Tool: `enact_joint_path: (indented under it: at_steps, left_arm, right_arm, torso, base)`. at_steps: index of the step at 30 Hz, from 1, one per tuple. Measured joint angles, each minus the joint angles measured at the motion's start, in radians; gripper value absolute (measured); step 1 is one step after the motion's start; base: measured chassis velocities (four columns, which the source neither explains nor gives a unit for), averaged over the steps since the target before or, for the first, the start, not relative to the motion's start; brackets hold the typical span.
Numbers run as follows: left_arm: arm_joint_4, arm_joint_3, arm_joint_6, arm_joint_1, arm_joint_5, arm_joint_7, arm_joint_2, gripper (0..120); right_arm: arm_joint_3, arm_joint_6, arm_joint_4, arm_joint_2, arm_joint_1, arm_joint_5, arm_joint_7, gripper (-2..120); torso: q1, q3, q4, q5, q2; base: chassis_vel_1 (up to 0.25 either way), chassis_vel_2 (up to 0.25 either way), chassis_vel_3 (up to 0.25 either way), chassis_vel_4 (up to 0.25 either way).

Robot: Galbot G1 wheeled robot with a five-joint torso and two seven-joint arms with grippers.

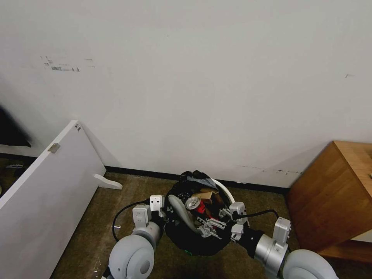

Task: Pick up the trash bin, then pick up the garbage from the floor and place it into the trash bin.

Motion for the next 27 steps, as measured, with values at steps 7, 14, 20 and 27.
enact_joint_path:
  at_steps: [7,14,20,27]
  left_arm:
    - [0.000,0.000,-0.001,0.000,0.000,0.001,0.001,0]
    - [0.001,0.000,-0.001,-0.002,0.002,0.001,-0.004,0]
    - [0.002,0.000,-0.001,0.000,0.003,-0.001,-0.008,0]
    - [0.005,0.000,0.000,0.001,0.003,-0.005,-0.010,0]
  right_arm:
    - [0.000,0.000,0.001,0.001,0.001,0.000,0.002,93]
    - [0.001,0.000,0.006,0.000,0.002,0.000,0.002,95]
    - [0.001,0.000,0.008,0.001,0.001,-0.001,0.002,95]
    - [0.004,0.004,0.008,-0.001,-0.001,-0.002,-0.001,95]
  torso:
    - [0.000,0.000,0.0000,0.0000,0.000]
    - [0.000,0.000,0.0000,0.0000,0.000]
    - [0.000,0.000,0.0000,0.0000,0.000]
    - [0.000,0.000,0.0000,0.0000,0.000]
  base:
    - [0.000,0.000,0.000,0.000]
    - [0.000,0.000,0.000,0.000]
    - [0.000,0.000,0.000,0.000]
    - [0.000,0.000,0.000,0.000]
